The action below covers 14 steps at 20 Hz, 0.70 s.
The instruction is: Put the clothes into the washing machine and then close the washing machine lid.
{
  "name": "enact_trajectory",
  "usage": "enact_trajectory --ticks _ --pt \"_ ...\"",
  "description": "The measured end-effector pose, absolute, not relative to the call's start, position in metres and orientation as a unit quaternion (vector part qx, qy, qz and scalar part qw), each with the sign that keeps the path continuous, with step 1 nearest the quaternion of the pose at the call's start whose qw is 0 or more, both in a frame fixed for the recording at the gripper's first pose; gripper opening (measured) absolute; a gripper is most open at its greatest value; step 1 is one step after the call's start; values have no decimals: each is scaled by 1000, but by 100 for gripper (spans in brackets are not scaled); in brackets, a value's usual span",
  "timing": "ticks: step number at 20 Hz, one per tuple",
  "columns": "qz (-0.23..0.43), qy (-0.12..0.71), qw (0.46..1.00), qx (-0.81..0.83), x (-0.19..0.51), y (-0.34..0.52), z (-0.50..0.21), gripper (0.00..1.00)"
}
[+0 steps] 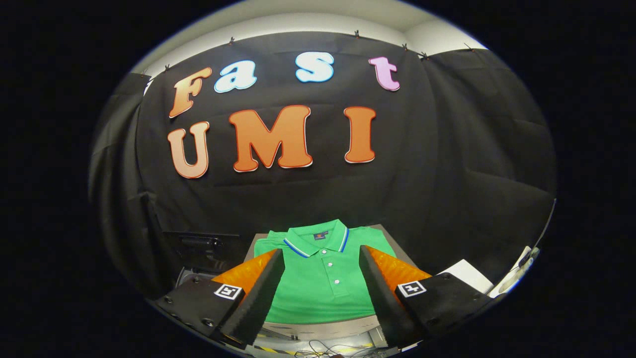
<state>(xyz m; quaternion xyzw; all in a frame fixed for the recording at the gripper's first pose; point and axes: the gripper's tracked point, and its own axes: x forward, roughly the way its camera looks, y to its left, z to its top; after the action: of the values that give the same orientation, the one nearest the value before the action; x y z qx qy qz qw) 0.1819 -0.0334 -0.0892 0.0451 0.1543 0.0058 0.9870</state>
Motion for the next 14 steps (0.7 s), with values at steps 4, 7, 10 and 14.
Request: enact_trajectory --ticks 4,7,10,14 --pt "16 207 977 50 233 -33 -133 98" --pt "20 260 964 47 261 -32 -166 99" --pt "23 311 949 44 280 -32 -198 99" --pt "21 365 930 32 293 -31 -225 99"
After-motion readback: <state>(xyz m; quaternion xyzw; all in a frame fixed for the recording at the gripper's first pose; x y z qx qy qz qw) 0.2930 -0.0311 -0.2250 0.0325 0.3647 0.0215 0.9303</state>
